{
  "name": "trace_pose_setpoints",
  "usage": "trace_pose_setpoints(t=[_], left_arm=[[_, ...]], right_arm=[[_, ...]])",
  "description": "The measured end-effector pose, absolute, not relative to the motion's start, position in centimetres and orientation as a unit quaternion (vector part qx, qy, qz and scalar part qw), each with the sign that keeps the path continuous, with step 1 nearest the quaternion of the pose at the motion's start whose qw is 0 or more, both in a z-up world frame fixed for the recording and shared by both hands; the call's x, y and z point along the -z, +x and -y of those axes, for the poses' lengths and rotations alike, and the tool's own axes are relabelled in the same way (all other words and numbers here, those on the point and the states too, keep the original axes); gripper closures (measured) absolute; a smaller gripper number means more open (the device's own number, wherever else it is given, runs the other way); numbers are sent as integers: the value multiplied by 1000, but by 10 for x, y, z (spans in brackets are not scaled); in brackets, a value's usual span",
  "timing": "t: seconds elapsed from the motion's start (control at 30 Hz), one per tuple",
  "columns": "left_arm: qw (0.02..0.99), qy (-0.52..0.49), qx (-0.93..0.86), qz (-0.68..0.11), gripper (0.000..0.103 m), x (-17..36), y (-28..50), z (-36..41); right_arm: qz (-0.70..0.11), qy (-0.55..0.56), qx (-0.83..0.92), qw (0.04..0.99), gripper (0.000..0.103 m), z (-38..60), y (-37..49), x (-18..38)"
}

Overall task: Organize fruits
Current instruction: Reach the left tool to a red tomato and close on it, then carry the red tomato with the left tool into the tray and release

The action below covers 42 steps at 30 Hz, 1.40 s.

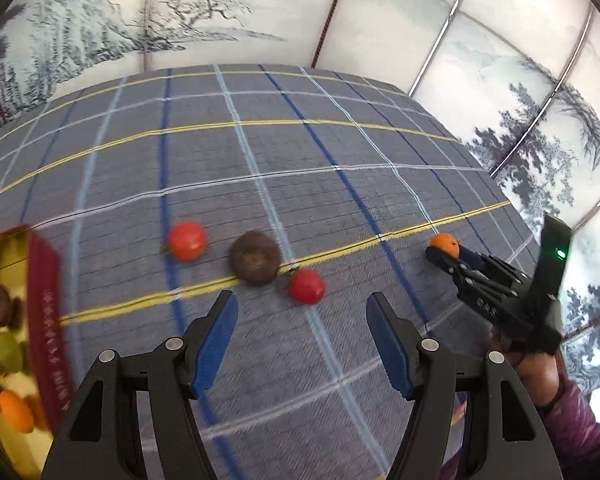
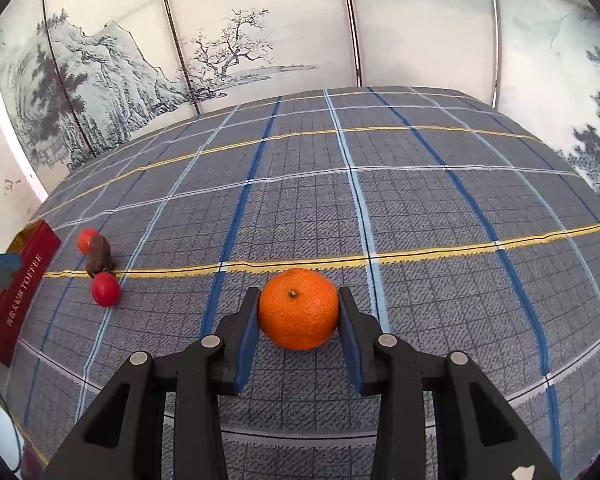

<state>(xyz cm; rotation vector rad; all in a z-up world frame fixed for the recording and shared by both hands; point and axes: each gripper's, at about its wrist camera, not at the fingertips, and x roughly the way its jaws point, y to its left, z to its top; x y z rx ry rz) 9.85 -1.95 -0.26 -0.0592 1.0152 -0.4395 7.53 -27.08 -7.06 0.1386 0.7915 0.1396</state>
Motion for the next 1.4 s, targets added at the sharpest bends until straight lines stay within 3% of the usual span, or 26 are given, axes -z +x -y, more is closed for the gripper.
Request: trace_pose_setpoints(t=[0.73, 0.9, 1.4], left_arm=[[822, -29, 140, -551, 55, 58, 139, 67], [825, -32, 132, -549, 74, 61, 140, 65], [840, -38, 138, -524, 74, 33, 95, 39]], right_arm=[[-377, 116, -120, 911, 68, 281, 74, 73], [-376, 126, -125, 909, 68, 283, 76, 74], [-386, 121, -116, 907, 68, 281, 78, 75]])
